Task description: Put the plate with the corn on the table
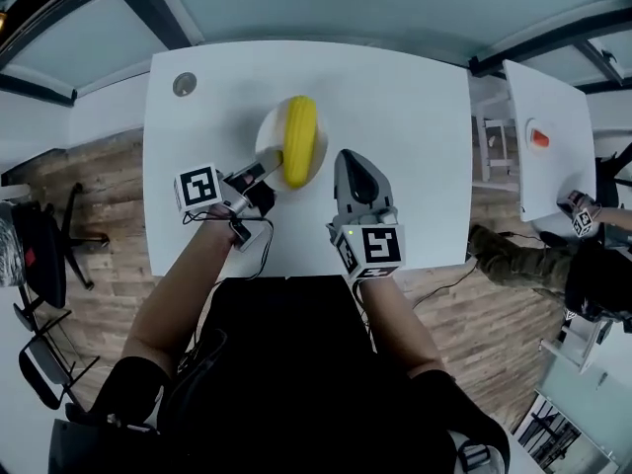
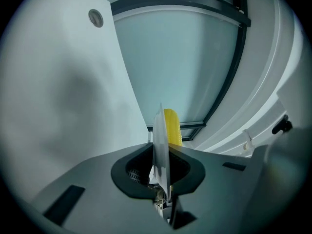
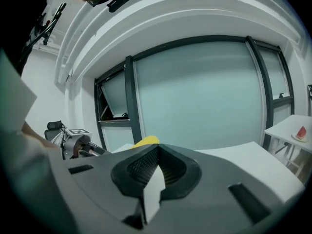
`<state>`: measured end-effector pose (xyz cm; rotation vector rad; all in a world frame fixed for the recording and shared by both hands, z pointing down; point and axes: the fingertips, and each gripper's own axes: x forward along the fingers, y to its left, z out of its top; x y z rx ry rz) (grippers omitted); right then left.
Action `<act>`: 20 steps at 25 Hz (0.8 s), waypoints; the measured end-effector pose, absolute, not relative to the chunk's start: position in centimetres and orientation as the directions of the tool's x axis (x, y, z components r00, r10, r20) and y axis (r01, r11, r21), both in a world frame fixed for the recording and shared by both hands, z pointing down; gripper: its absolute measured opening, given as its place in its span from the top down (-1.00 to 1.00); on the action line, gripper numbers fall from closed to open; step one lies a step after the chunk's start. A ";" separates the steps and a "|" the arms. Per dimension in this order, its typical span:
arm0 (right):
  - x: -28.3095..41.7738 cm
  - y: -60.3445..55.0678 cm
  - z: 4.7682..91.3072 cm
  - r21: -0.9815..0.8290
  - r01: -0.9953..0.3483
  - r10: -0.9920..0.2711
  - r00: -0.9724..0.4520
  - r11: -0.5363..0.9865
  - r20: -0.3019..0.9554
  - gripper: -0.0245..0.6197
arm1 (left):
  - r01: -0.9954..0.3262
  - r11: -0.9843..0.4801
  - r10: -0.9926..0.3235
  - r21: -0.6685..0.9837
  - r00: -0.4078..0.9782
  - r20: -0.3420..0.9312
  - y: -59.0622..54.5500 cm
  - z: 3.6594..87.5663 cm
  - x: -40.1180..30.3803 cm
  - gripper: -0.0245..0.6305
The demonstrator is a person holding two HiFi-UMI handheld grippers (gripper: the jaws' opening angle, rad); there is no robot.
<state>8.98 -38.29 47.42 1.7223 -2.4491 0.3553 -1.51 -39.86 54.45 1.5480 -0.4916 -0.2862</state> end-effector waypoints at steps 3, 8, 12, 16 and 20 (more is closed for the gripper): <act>9.0 -39.0 49.9 -0.144 -0.934 -0.886 -0.356 0.327 0.296 0.91 | -0.117 0.035 -0.471 0.993 0.874 0.119 -41.4 57.8 -1.3 0.83; 8.8 -41.1 52.5 -0.160 -0.931 -0.868 -0.365 0.329 0.336 0.91 | -0.144 0.021 -0.432 0.989 0.891 0.139 -44.7 62.1 -0.6 0.83; 8.6 -40.9 54.4 -0.176 -0.924 -0.846 -0.382 0.340 0.372 0.91 | -0.214 0.047 -0.391 0.976 0.895 0.215 -44.3 64.3 0.3 0.83; 8.8 -40.8 55.2 -0.194 -0.925 -0.841 -0.379 0.328 0.385 0.91 | -0.255 0.069 -0.364 0.964 0.894 0.262 -43.8 65.0 0.8 0.82; 8.6 -41.0 55.2 -0.204 -0.922 -0.839 -0.384 0.328 0.387 0.91 | -0.386 0.053 -0.357 0.921 0.854 0.378 -43.9 65.6 0.7 0.82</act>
